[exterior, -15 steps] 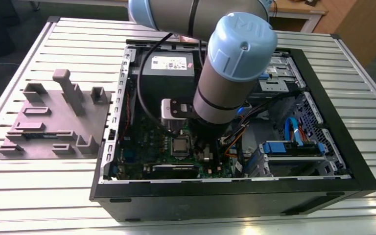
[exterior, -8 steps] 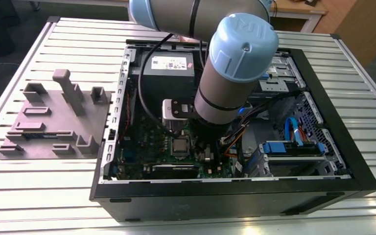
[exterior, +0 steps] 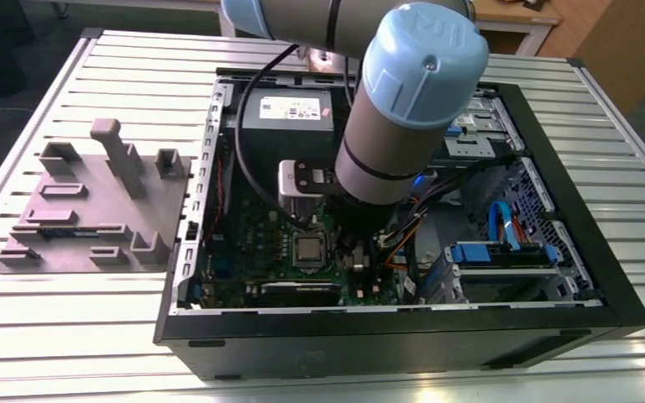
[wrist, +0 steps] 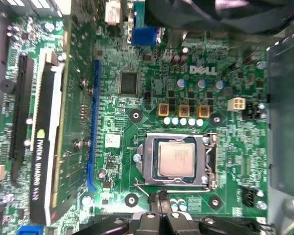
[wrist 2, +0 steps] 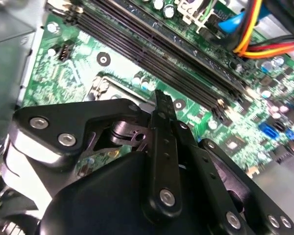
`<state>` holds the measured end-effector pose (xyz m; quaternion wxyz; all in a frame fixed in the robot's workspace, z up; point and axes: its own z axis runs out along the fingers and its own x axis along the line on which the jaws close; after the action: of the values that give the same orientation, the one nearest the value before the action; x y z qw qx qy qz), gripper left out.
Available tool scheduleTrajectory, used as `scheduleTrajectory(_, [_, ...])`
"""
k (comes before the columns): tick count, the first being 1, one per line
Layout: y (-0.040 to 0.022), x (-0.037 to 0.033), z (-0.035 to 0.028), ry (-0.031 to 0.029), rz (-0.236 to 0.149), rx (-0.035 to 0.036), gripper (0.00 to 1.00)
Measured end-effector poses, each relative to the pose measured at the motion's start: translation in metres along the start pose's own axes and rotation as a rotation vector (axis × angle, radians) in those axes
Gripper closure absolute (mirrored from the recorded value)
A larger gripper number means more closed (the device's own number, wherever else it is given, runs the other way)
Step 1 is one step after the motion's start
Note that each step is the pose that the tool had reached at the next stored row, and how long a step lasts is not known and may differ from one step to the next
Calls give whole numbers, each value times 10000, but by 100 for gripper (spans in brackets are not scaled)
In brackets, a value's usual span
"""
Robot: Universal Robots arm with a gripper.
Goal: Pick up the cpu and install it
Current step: 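Install the first cpu locking lever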
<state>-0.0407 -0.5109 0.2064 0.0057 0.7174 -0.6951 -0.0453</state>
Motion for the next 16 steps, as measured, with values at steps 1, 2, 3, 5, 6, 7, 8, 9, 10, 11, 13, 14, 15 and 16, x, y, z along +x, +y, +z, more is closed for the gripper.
scheduleTrajectory(1, [2,-2,-36,-17,-2,0,90])
scheduleTrajectory(2, [5,-4,-69,-41,-4,1,90])
scheduleTrajectory(3, [7,-6,-104,-62,-5,2,90])
scheduleTrajectory(5, [12,-10,-173,-98,-7,3,90])
scheduleTrajectory(6, [14,-11,-195,-124,-9,4,90])
scheduleTrajectory(7, [14,-11,-200,-141,-10,4,90])
scheduleTrajectory(8, [14,-11,-199,-147,-11,5,90])
scheduleTrajectory(9, [14,-12,-199,-149,-11,5,90])
scheduleTrajectory(10, [14,-12,-199,-151,-11,5,90])
scheduleTrajectory(11, [14,-12,-199,-152,-12,5,90])
scheduleTrajectory(13, [14,-11,-200,-154,-12,4,90])
scheduleTrajectory(14, [14,-11,-200,-163,-13,5,90])
scheduleTrajectory(15, [14,-11,-200,-170,-13,5,90])
scheduleTrajectory(16, [14,-11,-200,-171,-13,5,90])
